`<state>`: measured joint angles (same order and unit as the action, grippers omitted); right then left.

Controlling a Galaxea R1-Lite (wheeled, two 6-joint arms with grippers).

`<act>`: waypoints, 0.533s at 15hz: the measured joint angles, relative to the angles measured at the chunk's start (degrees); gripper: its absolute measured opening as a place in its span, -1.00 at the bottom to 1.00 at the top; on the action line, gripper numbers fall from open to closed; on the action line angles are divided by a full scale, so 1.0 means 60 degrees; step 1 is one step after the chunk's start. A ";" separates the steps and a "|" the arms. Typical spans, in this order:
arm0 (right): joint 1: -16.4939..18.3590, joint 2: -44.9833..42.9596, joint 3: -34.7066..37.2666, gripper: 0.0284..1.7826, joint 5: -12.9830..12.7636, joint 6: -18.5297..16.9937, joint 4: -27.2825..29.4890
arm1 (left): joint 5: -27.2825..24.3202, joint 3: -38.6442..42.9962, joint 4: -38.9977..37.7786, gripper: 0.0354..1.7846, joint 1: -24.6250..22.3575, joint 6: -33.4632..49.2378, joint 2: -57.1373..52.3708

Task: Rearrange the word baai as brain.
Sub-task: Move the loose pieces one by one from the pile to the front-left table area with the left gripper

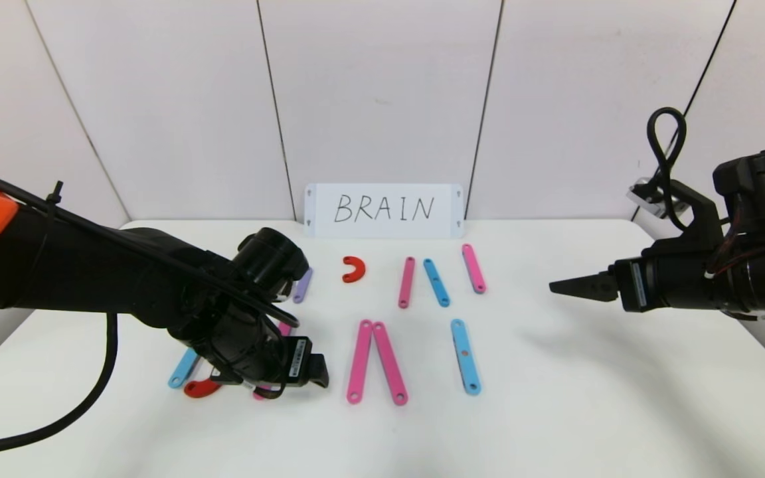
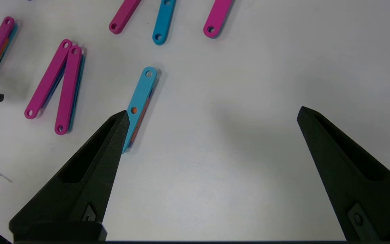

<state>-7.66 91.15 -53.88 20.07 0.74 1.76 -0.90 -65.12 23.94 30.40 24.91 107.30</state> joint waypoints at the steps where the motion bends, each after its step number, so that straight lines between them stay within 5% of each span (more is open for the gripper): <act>1: -0.0008 0.0000 0.0000 0.95 0.0000 0.0000 0.0000 | -0.0022 0.0000 -0.0008 0.96 0.0000 0.0000 0.0000; 8: -0.0022 0.0000 0.0004 0.95 0.0004 0.0000 0.0000 | 0.0173 -0.0053 0.0002 0.96 -0.0018 -0.0045 -0.0165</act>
<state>-7.79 91.15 -53.86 20.09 0.74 1.76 0.13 -65.44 23.95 30.29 24.64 106.31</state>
